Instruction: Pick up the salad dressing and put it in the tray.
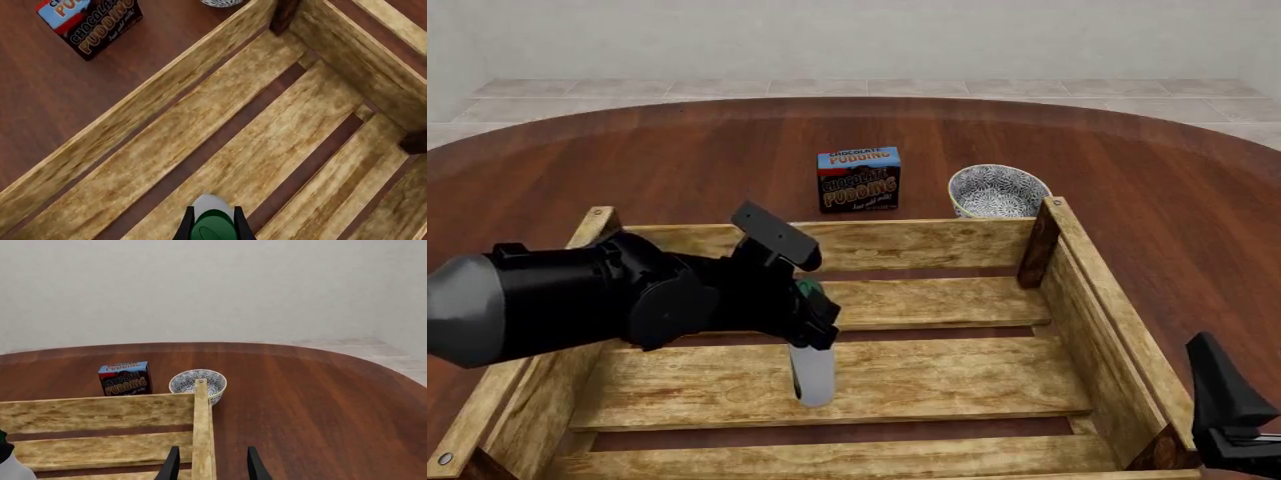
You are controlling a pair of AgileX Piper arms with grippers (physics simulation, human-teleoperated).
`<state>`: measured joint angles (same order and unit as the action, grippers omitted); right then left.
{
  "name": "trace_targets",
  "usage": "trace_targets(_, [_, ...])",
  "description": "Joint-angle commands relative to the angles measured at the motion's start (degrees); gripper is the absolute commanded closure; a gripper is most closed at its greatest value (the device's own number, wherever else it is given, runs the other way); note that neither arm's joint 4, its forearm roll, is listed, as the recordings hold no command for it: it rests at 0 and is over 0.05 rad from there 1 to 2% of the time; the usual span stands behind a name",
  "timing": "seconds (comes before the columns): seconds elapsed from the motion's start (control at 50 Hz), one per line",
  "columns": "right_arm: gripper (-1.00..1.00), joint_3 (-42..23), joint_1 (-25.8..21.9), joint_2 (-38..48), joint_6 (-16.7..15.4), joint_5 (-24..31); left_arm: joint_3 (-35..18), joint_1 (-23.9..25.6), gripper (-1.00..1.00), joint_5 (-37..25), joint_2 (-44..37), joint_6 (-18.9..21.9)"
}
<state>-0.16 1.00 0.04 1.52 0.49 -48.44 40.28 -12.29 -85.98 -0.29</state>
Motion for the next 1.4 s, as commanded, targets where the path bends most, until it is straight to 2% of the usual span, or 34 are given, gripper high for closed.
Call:
trace_targets(0.02, [-1.0, -0.05, -0.07, 0.0, -0.19, 0.09, 0.29, -0.23, -1.0, 0.08, -0.22, 1.13])
trace_targets(0.24, [-1.0, -0.03, -0.18, 0.01, -0.27, 0.1, 0.26, -1.54, -1.0, 0.09, -0.14, 1.64])
trace_targets(1.4, [-1.0, -0.02, -0.14, 0.0, -0.21, -0.06, -1.13, -0.81, -1.0, -1.92, 1.76, 3.31])
